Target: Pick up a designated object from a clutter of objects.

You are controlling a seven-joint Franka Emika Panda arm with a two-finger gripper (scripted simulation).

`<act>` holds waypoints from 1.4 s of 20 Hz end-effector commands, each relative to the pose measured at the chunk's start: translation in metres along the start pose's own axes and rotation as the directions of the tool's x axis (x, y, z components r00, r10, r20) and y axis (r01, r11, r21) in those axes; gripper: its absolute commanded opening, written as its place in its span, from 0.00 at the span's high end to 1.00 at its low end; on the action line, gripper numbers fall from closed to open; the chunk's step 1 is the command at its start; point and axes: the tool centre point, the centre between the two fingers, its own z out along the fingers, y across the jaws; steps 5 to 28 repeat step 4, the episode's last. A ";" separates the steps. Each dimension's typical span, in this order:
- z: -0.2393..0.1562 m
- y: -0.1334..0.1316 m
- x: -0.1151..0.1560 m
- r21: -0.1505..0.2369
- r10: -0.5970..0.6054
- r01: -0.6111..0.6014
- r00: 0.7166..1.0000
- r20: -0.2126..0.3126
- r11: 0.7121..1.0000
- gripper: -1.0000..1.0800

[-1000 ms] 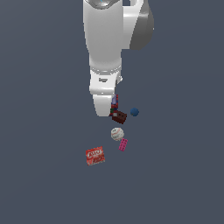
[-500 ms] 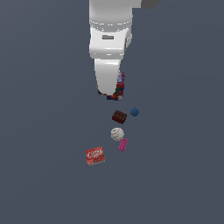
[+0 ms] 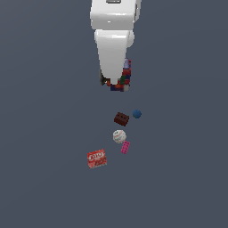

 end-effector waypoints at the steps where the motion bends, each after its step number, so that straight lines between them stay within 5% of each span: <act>1: -0.007 0.001 0.001 -0.003 0.000 0.000 1.000 0.000 1.000 1.00; 28: -0.007 0.002 0.001 -0.003 0.000 0.000 1.000 0.000 1.000 1.00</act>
